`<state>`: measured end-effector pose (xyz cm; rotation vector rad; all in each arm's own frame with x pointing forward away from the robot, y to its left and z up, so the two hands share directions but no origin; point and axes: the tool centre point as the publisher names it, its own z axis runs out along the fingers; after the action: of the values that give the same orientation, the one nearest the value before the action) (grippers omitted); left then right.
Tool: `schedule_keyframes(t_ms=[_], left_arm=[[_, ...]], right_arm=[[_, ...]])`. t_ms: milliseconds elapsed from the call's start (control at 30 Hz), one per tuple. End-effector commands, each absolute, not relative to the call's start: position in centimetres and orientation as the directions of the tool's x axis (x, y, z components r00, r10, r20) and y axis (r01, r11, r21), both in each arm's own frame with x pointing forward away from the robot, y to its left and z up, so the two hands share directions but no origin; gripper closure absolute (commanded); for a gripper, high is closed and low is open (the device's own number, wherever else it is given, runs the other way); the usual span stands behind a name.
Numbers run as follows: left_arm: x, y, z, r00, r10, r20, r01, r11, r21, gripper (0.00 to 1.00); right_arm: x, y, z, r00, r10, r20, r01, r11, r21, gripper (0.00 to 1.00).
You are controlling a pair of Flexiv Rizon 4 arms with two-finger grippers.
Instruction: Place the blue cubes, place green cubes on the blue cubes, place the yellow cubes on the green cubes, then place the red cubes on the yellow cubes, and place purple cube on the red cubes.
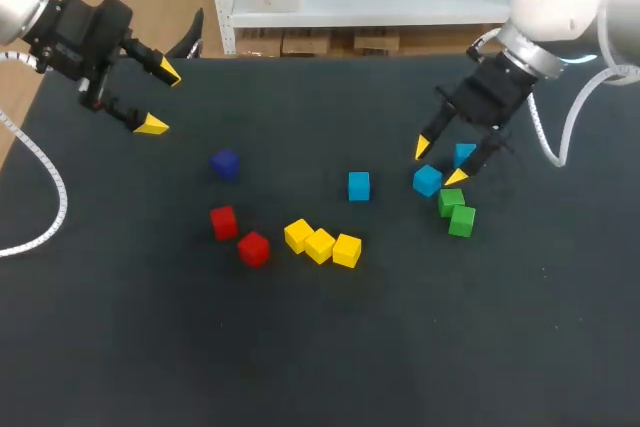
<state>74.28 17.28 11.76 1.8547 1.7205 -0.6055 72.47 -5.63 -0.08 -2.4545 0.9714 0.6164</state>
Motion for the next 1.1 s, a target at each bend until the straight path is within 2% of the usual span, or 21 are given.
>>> schedule_keyframes(t_ms=[33, 100, 200, 300, 367, 433, 500, 600, 667, 867, 900, 967, 1100], left_arm=[[74.35, 17.35, 11.69, 0.090, 0.755, -0.650, 0.995, -0.048, 0.083, 0.00], [74.35, 17.35, 11.69, 0.090, 0.755, -0.650, 0.995, -0.048, 0.083, 0.00], [74.35, 17.35, 11.69, 0.090, 0.755, -0.650, 0.995, -0.048, 0.083, 0.00], [74.35, 17.35, 11.69, 0.090, 0.755, -0.650, 0.995, -0.048, 0.083, 0.00], [74.35, 17.35, 11.69, 0.090, 0.755, -0.650, 0.995, -0.048, 0.083, 0.00], [74.35, 17.35, 11.69, 0.090, 0.755, -0.650, 0.995, -0.048, 0.083, 0.00], [74.35, 17.35, 11.69, 0.090, 0.755, -0.650, 0.995, -0.048, 0.083, 0.00], [74.35, 17.35, 11.69, 0.090, 0.755, -0.650, 0.995, -0.048, 0.083, 0.00], [74.35, 17.35, 11.69, 0.090, 0.755, -0.650, 0.995, -0.048, 0.083, 0.00], [74.35, 17.35, 11.69, 0.090, 0.755, -0.650, 0.995, -0.048, 0.083, 0.00], [74.35, 17.35, 11.69, 0.090, 0.755, -0.650, 0.995, -0.048, 0.083, 0.00], [74.35, 17.35, 11.69, 0.090, 0.755, -0.650, 0.995, -0.048, 0.083, 0.00], [74.35, 17.35, 11.69, 0.090, 0.755, -0.650, 0.995, -0.048, 0.083, 0.00]], right_arm=[[72.67, -5.54, -0.09, 0.666, -0.517, -0.538, -0.701, -0.681, -0.214, 0.39], [72.64, -5.51, -0.15, 0.670, -0.516, -0.534, -0.696, -0.686, -0.211, 0.34], [72.58, -5.37, -0.24, 0.680, -0.508, -0.529, -0.683, -0.700, -0.207, 0.39], [72.45, -5.19, -0.37, 0.689, -0.503, -0.523, -0.673, -0.711, -0.203, 0.33], [72.36, -5.10, -0.49, 0.691, -0.500, -0.522, -0.669, -0.716, -0.200, 0.35], [72.25, -5.00, -0.58, 0.693, -0.497, -0.522, -0.665, -0.721, -0.195, 0.42], [72.19, -4.93, -0.65, 0.695, -0.495, -0.521, -0.661, -0.726, -0.191, 0.43], [72.15, -4.86, -0.69, 0.701, -0.494, -0.515, -0.655, -0.732, -0.189, 0.38], [72.15, -4.85, -0.69, 0.701, -0.494, -0.514, -0.654, -0.733, -0.187, 0.51], [72.14, -5.05, -0.72, 0.707, -0.504, -0.497, -0.654, -0.734, -0.186, 0.71], [72.13, -5.09, -0.71, 0.704, -0.512, -0.492, -0.659, -0.729, -0.184, 0.77], [72.15, -5.24, -0.67, 0.684, -0.536, -0.495, -0.684, -0.707, -0.180, 1.00], [72.41, -5.48, -0.37, 0.585, -0.632, -0.508, -0.786, -0.595, -0.166, 1.00]])
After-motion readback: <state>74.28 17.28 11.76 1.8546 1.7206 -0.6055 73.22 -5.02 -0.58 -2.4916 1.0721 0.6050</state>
